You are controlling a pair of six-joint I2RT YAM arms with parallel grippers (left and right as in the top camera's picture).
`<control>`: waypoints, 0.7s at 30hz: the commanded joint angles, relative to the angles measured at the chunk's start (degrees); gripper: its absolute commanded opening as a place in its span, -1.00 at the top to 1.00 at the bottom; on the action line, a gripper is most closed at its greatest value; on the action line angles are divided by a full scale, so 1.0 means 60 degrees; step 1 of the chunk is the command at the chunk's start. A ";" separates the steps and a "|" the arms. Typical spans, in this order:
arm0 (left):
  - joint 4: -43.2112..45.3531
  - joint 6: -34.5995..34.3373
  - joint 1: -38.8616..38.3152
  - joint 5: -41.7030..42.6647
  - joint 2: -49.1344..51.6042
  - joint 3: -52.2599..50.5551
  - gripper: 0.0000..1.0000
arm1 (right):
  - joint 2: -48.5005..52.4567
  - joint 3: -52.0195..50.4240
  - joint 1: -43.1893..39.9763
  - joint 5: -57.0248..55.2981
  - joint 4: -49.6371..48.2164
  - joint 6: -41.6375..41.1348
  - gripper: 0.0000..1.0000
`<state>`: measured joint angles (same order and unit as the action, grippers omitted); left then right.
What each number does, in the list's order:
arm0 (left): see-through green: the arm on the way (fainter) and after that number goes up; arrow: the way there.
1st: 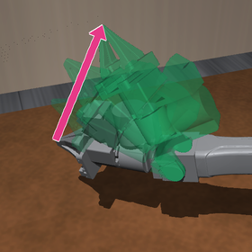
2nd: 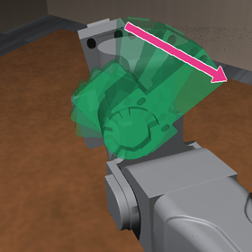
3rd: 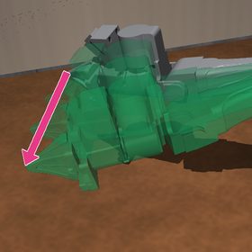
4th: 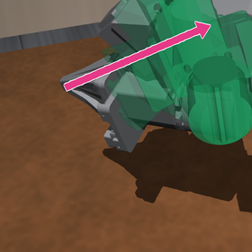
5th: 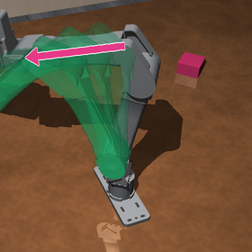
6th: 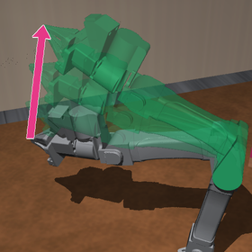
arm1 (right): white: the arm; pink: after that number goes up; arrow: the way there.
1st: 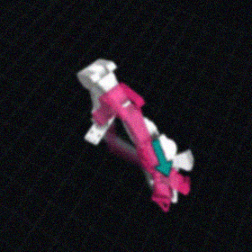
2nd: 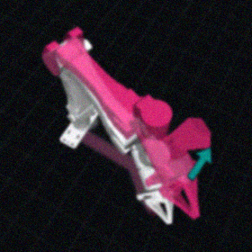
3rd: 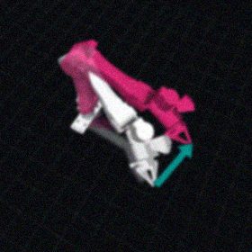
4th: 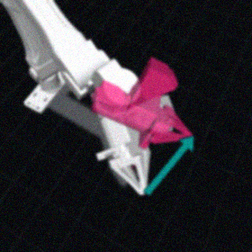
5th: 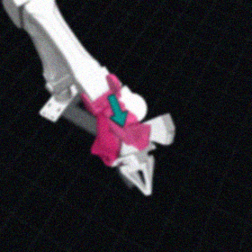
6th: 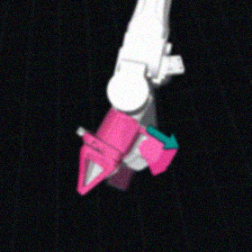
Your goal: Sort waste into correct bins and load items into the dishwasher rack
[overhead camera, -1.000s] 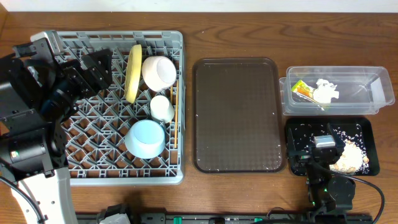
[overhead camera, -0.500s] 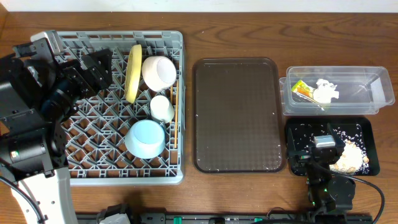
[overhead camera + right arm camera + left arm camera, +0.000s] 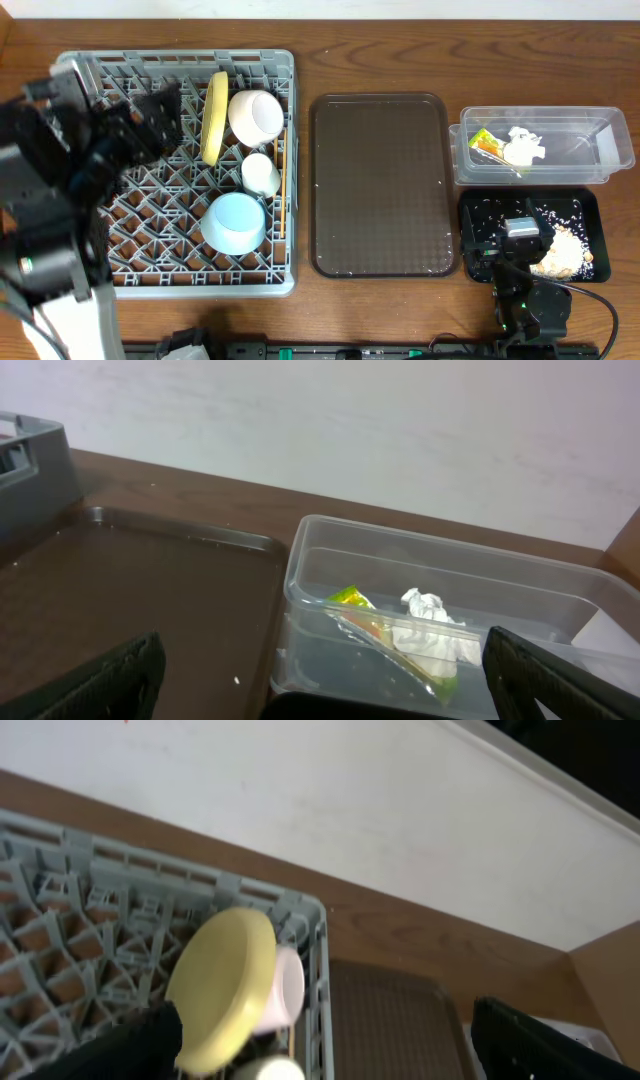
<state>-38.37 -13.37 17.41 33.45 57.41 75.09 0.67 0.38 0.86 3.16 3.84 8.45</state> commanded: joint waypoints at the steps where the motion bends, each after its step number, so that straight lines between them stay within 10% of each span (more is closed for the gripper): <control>1: -0.0171 -0.0004 -0.0025 -0.0011 -0.1486 -0.0718 -0.87 | -0.0058 -0.0011 -0.0080 -0.0015 0.0040 0.0138 -0.98; 14: -0.0109 -0.0007 -0.1311 -0.0517 -0.7541 -0.5719 -0.87 | -0.0058 -0.0011 -0.0080 -0.0015 0.0040 0.0138 -0.98; 21: 0.3235 0.0033 -0.2025 -0.1563 -0.9009 -0.7963 -0.87 | -0.0058 -0.0011 -0.0080 -0.0015 0.0040 0.0138 -0.98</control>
<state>-24.29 -13.50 7.60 28.99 6.46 31.75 0.69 0.38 0.84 3.11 3.86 8.47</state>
